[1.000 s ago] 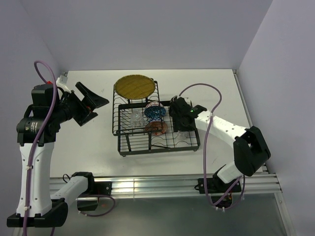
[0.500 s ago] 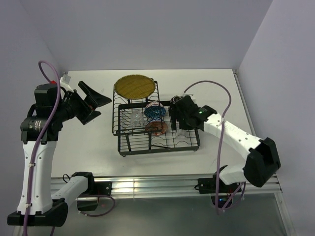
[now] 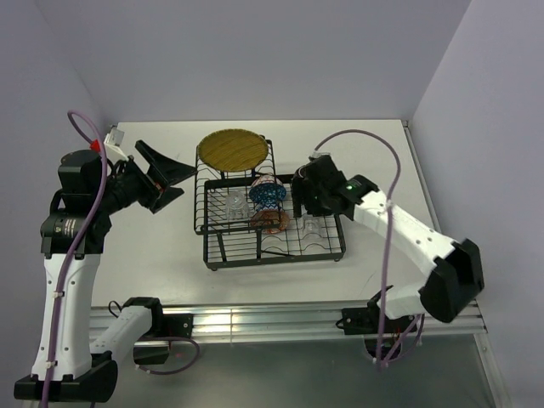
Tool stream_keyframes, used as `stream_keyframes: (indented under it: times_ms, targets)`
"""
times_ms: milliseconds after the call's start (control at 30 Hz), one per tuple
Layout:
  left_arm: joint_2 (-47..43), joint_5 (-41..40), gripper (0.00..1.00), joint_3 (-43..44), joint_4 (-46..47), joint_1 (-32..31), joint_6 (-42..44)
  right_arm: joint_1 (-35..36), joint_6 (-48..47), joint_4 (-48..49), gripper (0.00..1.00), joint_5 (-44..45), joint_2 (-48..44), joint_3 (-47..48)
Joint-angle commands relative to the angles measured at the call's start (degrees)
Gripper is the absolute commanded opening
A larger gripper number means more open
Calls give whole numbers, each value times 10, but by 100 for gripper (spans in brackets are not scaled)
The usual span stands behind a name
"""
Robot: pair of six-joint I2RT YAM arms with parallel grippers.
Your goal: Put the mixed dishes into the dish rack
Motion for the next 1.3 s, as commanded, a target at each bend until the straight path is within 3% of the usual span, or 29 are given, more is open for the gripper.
stream_keyframes:
  times_ms: [0, 300, 767, 867, 967, 1000, 1067, 1100, 1167, 1267]
  targets:
    - [-13, 16, 99, 0, 25, 1, -4, -5, -24, 16, 100, 7, 38, -6]
    - [-16, 13, 99, 15, -9, 1, 17, -13, -66, 79, 98, 43, 83, -48]
    - [1, 16, 99, 27, -17, 1, 31, -15, -65, 122, 82, 57, 178, -43]
    - [4, 14, 99, 31, -22, 1, 36, -15, -62, 130, 72, 64, 173, -52]
    - [5, 16, 99, 29, -22, 1, 38, -16, -59, 128, 54, 73, 164, -57]
    - [7, 16, 99, 27, -21, 1, 39, -16, -59, 127, 42, 76, 161, -59]
    - [8, 16, 99, 24, -19, 1, 39, -16, -58, 129, 29, 83, 150, -66]
    - [8, 17, 99, 21, -16, 1, 38, -15, -55, 129, 13, 89, 146, -69]
    - [8, 22, 99, 16, -10, 1, 34, -15, -54, 132, 0, 94, 130, -74]
    - [8, 27, 99, 12, -3, 1, 33, -15, -50, 142, 0, 100, 101, -86]
